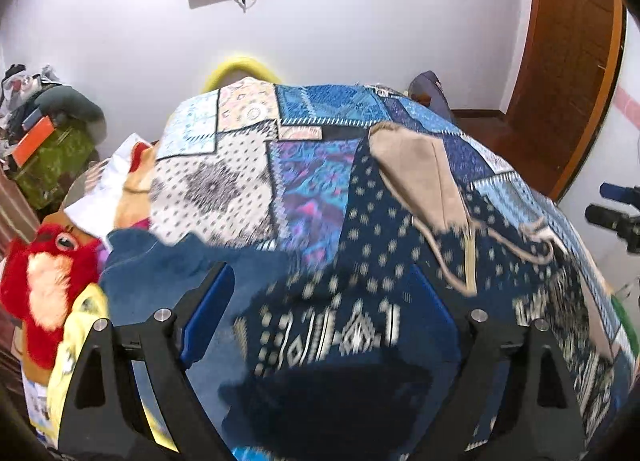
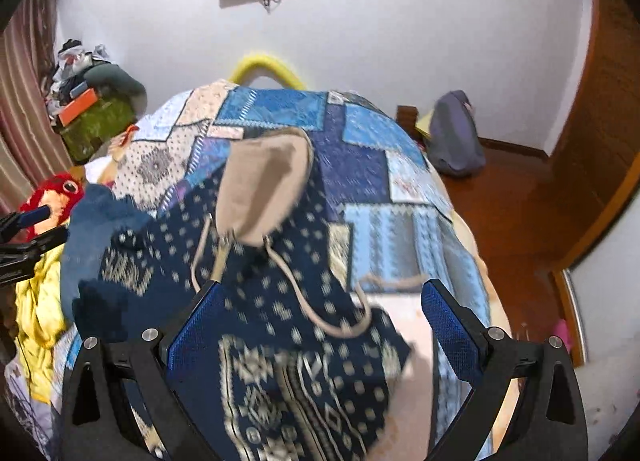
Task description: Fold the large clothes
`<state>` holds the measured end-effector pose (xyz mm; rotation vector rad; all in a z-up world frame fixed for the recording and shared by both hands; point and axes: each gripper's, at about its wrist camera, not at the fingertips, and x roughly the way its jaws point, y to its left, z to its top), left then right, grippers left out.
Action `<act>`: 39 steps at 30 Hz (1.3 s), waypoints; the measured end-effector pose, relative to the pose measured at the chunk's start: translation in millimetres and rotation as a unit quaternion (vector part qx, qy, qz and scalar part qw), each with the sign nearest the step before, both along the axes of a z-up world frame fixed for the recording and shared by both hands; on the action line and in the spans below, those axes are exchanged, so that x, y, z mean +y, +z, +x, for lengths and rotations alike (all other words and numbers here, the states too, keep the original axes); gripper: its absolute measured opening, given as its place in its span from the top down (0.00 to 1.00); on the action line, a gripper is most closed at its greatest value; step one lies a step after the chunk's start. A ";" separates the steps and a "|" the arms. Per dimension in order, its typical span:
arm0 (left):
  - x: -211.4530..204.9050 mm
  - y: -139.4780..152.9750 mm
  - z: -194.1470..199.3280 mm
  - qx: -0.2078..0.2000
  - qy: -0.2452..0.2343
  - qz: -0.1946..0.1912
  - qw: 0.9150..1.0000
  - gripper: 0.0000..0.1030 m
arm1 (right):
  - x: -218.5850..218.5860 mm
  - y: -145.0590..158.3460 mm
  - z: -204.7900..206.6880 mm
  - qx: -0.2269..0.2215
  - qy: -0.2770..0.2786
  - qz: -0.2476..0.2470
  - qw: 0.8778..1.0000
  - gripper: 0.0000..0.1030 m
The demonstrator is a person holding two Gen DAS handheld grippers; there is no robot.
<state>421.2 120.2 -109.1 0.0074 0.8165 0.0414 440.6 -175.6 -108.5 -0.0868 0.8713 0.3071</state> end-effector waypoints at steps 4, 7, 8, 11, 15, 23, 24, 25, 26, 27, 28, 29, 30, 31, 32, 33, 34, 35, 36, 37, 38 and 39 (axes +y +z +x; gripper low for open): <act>-6.4 -14.1 45.7 0.014 0.001 -0.002 1.000 0.14 | 19.6 -9.5 38.1 0.008 0.010 -0.002 1.000 0.05; -8.0 -32.8 75.8 0.037 -0.001 -0.026 0.999 0.14 | 31.2 -23.8 62.4 0.019 0.014 -0.003 1.000 0.05; -8.4 -39.7 85.9 0.046 -0.001 -0.033 0.998 0.14 | 35.5 -31.4 73.4 0.027 0.014 -0.001 1.000 0.05; -11.5 -59.9 113.1 0.069 0.001 -0.054 0.996 0.14 | 44.6 -56.2 103.3 0.057 0.009 0.008 0.998 0.05; -13.2 -85.7 149.0 0.099 0.014 -0.094 0.991 0.14 | 52.7 -93.1 142.1 0.116 -0.005 0.037 0.993 0.05; -20.7 -119.4 191.8 0.132 0.026 -0.114 0.984 0.14 | 60.4 -147.3 194.7 0.164 -0.036 0.048 0.985 0.39; -21.1 -122.6 194.2 0.133 0.030 -0.114 0.984 0.20 | 59.5 -151.1 197.4 0.165 -0.040 0.052 0.984 0.44; -21.6 -125.5 195.6 0.131 0.032 -0.114 0.984 0.24 | 58.3 -153.5 199.4 0.161 -0.041 0.056 0.985 0.50; -21.8 -128.0 197.0 0.129 0.034 -0.117 0.984 0.30 | 58.2 -154.0 200.1 0.152 -0.040 0.059 0.986 0.56; -22.0 -128.2 197.3 0.122 0.034 -0.123 0.984 0.38 | 58.8 -153.7 200.1 0.147 -0.036 0.060 0.987 0.70; -23.4 -127.8 197.4 0.114 0.033 -0.122 0.985 0.44 | 60.0 -154.0 200.7 0.147 -0.032 0.063 0.987 0.77; -26.8 -126.0 197.2 0.107 0.026 -0.119 0.987 0.61 | 61.7 -154.0 200.2 0.146 -0.030 0.065 0.987 0.80; -31.1 -123.8 196.2 0.104 0.014 -0.117 0.988 0.77 | 63.8 -153.5 199.3 0.144 -0.025 0.063 0.987 0.87; -34.1 -121.7 195.0 0.103 0.011 -0.110 0.989 0.84 | 66.9 -151.0 196.1 0.137 -0.019 0.052 0.989 0.89; -38.3 -117.7 191.9 0.100 0.007 -0.098 0.990 0.89 | 67.6 -148.3 193.6 0.128 -0.018 0.044 0.991 0.91; -41.1 -113.5 188.6 0.096 0.006 -0.089 0.991 0.89 | 67.3 -144.7 190.6 0.121 -0.015 0.043 0.992 0.91; -42.5 -107.6 182.9 0.090 0.004 -0.084 0.992 0.90 | 66.6 -139.7 186.2 0.114 -0.011 0.042 0.992 0.92; -42.6 -99.7 175.8 0.083 0.001 -0.085 0.993 0.90 | 64.5 -133.5 181.7 0.110 -0.009 0.044 0.993 0.92; -42.5 -91.2 168.4 0.076 -0.001 -0.085 0.993 0.90 | 61.9 -126.8 176.9 0.107 -0.007 0.047 0.993 0.92; -42.0 -82.1 160.8 0.069 -0.005 -0.086 0.994 0.90 | 58.2 -118.4 172.2 0.102 -0.007 0.057 0.993 0.92; -41.9 -71.0 150.8 0.062 -0.011 -0.085 0.994 0.90 | 54.1 -107.7 165.5 0.098 -0.004 0.067 0.993 0.92; -43.0 -60.9 142.2 0.054 -0.017 -0.080 0.995 0.90 | 51.4 -98.8 159.1 0.093 -0.001 0.073 0.993 0.92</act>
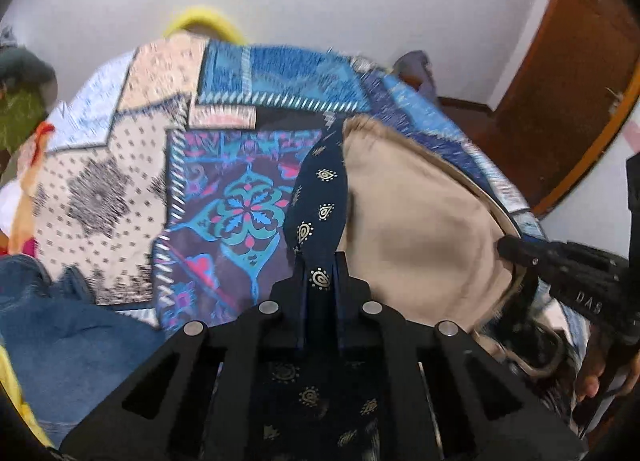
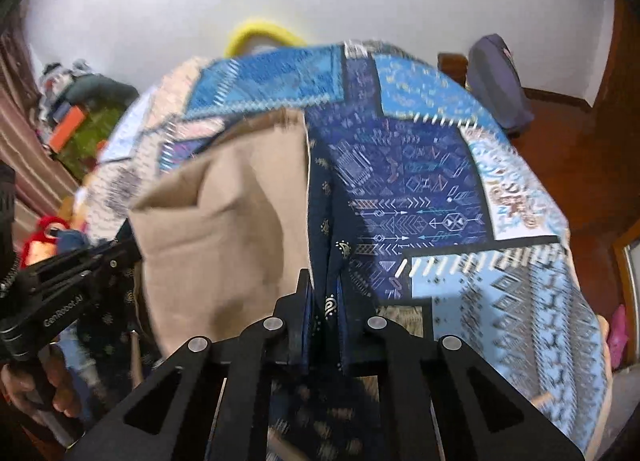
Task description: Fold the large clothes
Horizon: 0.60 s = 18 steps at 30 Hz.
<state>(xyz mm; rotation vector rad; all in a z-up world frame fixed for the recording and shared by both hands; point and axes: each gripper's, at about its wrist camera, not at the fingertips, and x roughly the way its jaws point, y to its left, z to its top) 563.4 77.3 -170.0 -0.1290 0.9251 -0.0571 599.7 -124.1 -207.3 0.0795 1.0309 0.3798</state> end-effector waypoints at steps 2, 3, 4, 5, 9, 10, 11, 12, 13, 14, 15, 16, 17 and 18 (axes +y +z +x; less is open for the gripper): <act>-3.4 21.3 -19.4 -0.015 -0.011 0.006 1.000 0.90 | -3.4 21.1 -17.0 -0.018 0.010 0.003 1.000 0.92; -5.2 30.9 -31.2 -0.022 -0.017 0.006 1.000 0.90 | -5.2 35.1 -31.5 -0.031 0.018 0.004 0.999 0.92; -6.1 39.6 -41.7 -0.027 -0.022 0.009 0.999 0.90 | -5.9 42.8 -41.1 -0.037 0.024 0.005 0.999 0.92; -7.5 48.0 -53.9 -0.033 -0.028 0.013 0.999 0.90 | -6.6 51.6 -53.4 -0.044 0.031 0.008 0.999 0.92; -13.6 66.1 -97.4 -0.045 -0.047 0.030 0.997 0.90 | -6.5 81.7 -106.2 -0.070 0.057 0.012 0.996 0.92; -14.4 67.9 -107.8 -0.045 -0.050 0.030 0.997 0.90 | -6.0 87.7 -120.3 -0.076 0.064 0.010 0.995 0.92; -15.6 69.4 -120.4 -0.045 -0.053 0.029 0.997 0.90 | -5.0 93.8 -136.5 -0.083 0.071 0.008 0.994 0.92; -16.6 69.8 -131.7 -0.045 -0.057 0.030 0.997 0.90 | -4.7 97.5 -149.8 -0.087 0.078 0.006 0.993 0.92; -17.1 69.2 -141.5 -0.044 -0.060 0.031 0.997 0.90 | -4.5 100.5 -163.5 -0.092 0.083 0.003 0.992 0.92; -18.1 67.8 -153.0 -0.042 -0.063 0.035 0.997 0.90 | -4.0 102.9 -180.0 -0.094 0.089 0.002 0.992 0.92; -18.7 66.0 -163.1 -0.040 -0.065 0.037 0.996 0.90 | -4.8 103.0 -190.6 -0.095 0.093 0.001 0.991 0.92; -18.9 63.2 -172.0 -0.037 -0.068 0.038 0.996 0.90 | -4.8 102.4 -202.1 -0.095 0.095 0.001 0.991 0.92; -18.5 59.5 -182.3 -0.033 -0.070 0.038 0.996 0.90 | -5.7 100.8 -213.5 -0.091 0.098 0.001 0.991 0.92; -18.4 56.2 -191.5 -0.029 -0.071 0.036 0.996 0.90 | -7.2 98.7 -221.1 -0.087 0.099 0.003 0.991 0.92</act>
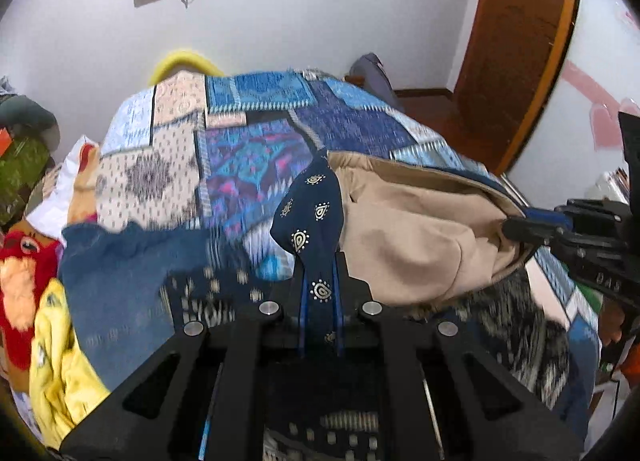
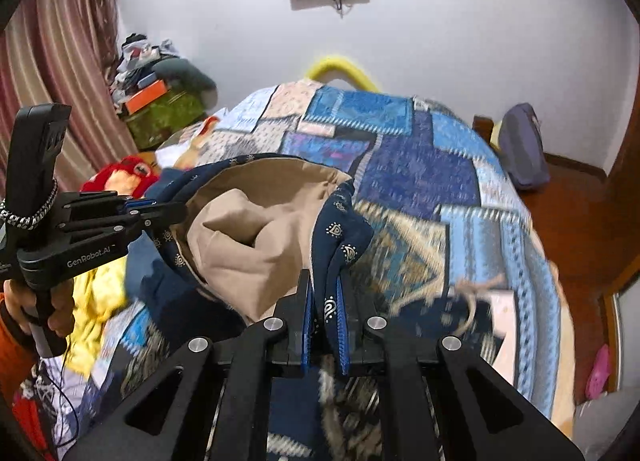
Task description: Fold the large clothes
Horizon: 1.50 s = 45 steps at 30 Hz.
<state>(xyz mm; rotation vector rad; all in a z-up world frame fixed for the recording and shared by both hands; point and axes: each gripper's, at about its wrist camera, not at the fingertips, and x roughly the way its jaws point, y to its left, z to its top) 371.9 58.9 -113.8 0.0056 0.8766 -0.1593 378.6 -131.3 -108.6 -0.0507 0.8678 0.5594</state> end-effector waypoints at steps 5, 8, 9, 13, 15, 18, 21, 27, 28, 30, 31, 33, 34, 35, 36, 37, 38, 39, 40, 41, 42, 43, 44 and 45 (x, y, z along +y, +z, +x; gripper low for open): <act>1.6 -23.9 -39.2 0.023 -0.005 0.006 1.000 0.90 | -12.0 -19.3 -38.5 0.024 -0.008 -0.002 1.000 0.92; 1.1 -37.1 -56.1 0.030 -0.005 0.015 0.999 0.90 | -19.7 -30.0 -51.4 0.040 -0.015 0.000 0.999 0.92; 1.4 -42.2 -59.9 0.032 -0.003 0.016 0.999 0.91 | -22.0 -34.2 -54.3 0.045 -0.017 0.000 0.999 0.92; 3.8 -65.2 -67.1 0.045 0.011 0.022 0.999 0.91 | -29.7 -50.2 -60.6 0.046 -0.029 -0.022 0.998 0.92; 5.8 -76.8 -66.6 0.051 0.018 0.030 0.998 0.91 | -33.7 -61.6 -62.0 0.049 -0.034 -0.040 0.997 0.92; 10.3 -92.8 -64.9 0.062 0.029 0.026 0.997 0.90 | -36.4 -77.6 -64.5 0.032 -0.045 -0.101 0.993 0.92; 14.9 -102.7 -63.1 0.065 0.038 0.018 0.997 0.90 | -42.1 -88.7 -65.6 0.019 -0.056 -0.156 0.986 0.92; 20.0 -109.0 -62.9 0.067 0.052 0.002 0.996 0.83 | -65.9 -94.8 -58.0 0.045 -0.099 -0.157 0.982 0.34; 20.2 -109.5 -63.1 0.068 0.053 0.002 0.996 0.81 | -68.7 -93.3 -57.9 0.032 -0.115 -0.172 0.978 0.13; 20.4 -107.9 -63.2 0.069 0.050 0.004 0.996 0.78 | -78.8 -89.0 -59.2 0.014 -0.124 -0.164 0.978 0.13; 20.4 -105.8 -64.0 0.069 0.046 0.004 0.997 0.76 | -84.7 -88.7 -57.0 0.037 -0.120 -0.143 0.982 0.13; 21.4 -97.8 -66.0 0.068 0.042 0.004 0.997 0.64 | -89.6 -85.5 -55.6 0.057 -0.119 -0.117 0.984 0.13; 22.5 -92.7 -67.0 0.067 0.039 0.003 0.997 0.62 | -90.1 -82.3 -56.3 0.059 -0.115 -0.107 0.986 0.13; 23.4 -85.7 -68.6 0.062 0.035 0.001 0.997 0.56 | -88.8 -76.6 -56.9 0.056 -0.111 -0.099 0.987 0.13; 23.9 -78.6 -69.9 0.054 0.033 0.000 0.998 0.48 | -86.2 -70.9 -58.2 0.051 -0.107 -0.094 0.988 0.13; 24.9 -70.0 -70.7 0.045 0.032 0.000 0.998 0.43 | -83.0 -62.2 -58.8 0.042 -0.099 -0.085 0.991 0.13; 25.6 -61.2 -70.7 0.033 0.032 0.001 0.999 0.36 | -79.7 -56.5 -61.8 0.036 -0.092 -0.080 0.992 0.13; 25.6 -53.1 -69.2 0.023 0.032 0.002 0.999 0.32 | -75.9 -50.7 -62.0 0.032 -0.084 -0.073 0.993 0.13; 25.9 -46.7 -66.2 0.017 0.033 0.003 0.999 0.31 | -70.4 -45.0 -61.1 0.027 -0.076 -0.065 0.995 0.13; 24.6 -39.4 -59.9 0.013 0.031 0.007 0.999 0.31 | -64.1 -39.3 -57.3 0.022 -0.068 -0.057 0.996 0.13; 23.7 -35.6 -54.2 0.011 0.029 0.008 0.999 0.31 | -58.9 -35.8 -54.1 0.020 -0.062 -0.050 0.997 0.13; 21.8 -32.3 -47.6 0.010 0.027 0.010 1.000 0.31 | -53.0 -33.0 -50.2 0.019 -0.057 -0.044 0.997 0.13; 19.4 -29.6 -39.6 0.008 0.024 0.014 1.000 0.31 | -46.5 -30.8 -44.6 0.019 -0.051 -0.038 0.998 0.13; 16.8 -27.9 -31.6 0.007 0.021 0.017 1.000 0.31 | -39.2 -30.2 -37.4 0.021 -0.047 -0.034 0.998 0.13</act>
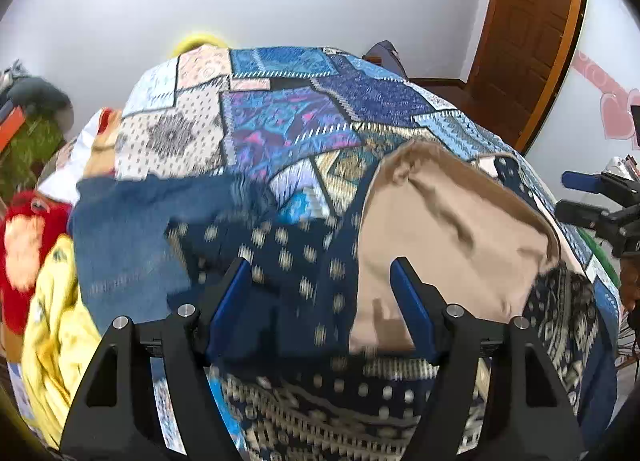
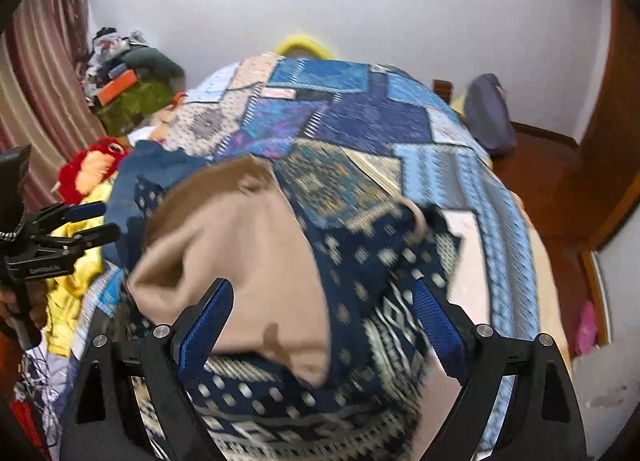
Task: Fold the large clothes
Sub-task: 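Lay the beige hood over the folded body and open the left tool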
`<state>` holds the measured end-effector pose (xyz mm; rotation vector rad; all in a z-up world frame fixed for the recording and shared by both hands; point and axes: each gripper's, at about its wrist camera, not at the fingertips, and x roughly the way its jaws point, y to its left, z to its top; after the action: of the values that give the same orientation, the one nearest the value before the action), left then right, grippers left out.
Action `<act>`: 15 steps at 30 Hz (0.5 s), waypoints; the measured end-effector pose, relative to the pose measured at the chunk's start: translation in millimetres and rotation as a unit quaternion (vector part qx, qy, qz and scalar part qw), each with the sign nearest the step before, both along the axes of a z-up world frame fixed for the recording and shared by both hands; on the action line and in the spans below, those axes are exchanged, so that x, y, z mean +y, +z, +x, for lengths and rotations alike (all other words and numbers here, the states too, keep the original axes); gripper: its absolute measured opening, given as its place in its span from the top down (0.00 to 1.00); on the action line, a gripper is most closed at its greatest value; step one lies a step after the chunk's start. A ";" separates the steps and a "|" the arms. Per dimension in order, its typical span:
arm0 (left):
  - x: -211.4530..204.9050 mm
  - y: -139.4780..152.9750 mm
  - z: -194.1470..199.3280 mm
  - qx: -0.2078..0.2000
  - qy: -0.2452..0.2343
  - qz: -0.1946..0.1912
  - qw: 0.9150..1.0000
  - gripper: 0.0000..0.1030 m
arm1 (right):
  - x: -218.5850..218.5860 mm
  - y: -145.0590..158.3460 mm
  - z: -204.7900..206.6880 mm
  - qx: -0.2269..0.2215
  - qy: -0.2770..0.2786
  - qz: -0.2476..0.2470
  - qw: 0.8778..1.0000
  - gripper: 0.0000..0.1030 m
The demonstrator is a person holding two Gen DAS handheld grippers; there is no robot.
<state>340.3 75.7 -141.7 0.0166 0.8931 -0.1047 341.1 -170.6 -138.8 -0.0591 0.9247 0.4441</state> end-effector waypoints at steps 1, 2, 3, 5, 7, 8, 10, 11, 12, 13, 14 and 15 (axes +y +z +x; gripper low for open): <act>-2.6 0.9 8.1 0.000 -0.003 0.001 1.000 0.31 | 3.6 -0.2 5.0 0.002 0.002 0.001 1.000 0.13; -6.4 1.0 17.8 0.001 -0.008 -0.002 1.000 0.31 | 9.2 -0.8 10.4 0.005 0.005 0.005 1.000 0.13; -9.4 0.3 26.6 0.002 -0.012 -0.005 1.000 0.31 | 14.7 -2.5 15.8 0.010 0.010 0.008 1.000 0.13; -15.7 -4.0 45.0 0.006 -0.019 -0.005 1.000 0.31 | 27.6 -9.3 31.7 0.019 0.018 0.007 1.000 0.13; -22.4 -10.6 61.5 0.012 -0.025 -0.004 1.000 0.31 | 35.7 -17.0 45.9 0.026 0.022 0.004 0.999 0.13; -25.0 -13.7 67.8 0.015 -0.028 -0.004 0.999 0.31 | 41.1 -23.5 55.7 0.034 0.023 0.003 0.999 0.13; -29.4 -22.7 81.6 0.024 -0.033 -0.008 0.999 0.31 | 45.4 -33.5 68.9 0.048 0.021 0.006 0.999 0.15; -31.1 -27.2 88.2 0.029 -0.034 -0.010 0.999 0.31 | 47.9 -40.5 77.9 0.059 0.019 0.012 0.998 0.17; -33.0 -30.7 92.1 0.033 -0.036 -0.013 0.999 0.36 | 48.6 -44.4 82.4 0.066 0.019 0.016 0.998 0.24; -34.9 -34.0 96.6 0.036 -0.040 -0.016 0.998 0.40 | 50.0 -49.2 88.2 0.075 0.021 0.021 0.997 0.28; -36.9 -37.2 101.1 0.040 -0.042 -0.019 0.998 0.47 | 52.1 -55.7 95.0 0.089 0.024 0.026 0.995 0.37; -39.1 -39.8 104.3 0.043 -0.045 -0.021 0.998 0.57 | 53.6 -60.0 99.2 0.095 0.026 0.028 0.995 0.45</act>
<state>444.6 36.6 -181.4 0.0128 0.9754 -0.2102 440.4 -117.0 -198.8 0.0109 1.0980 0.5307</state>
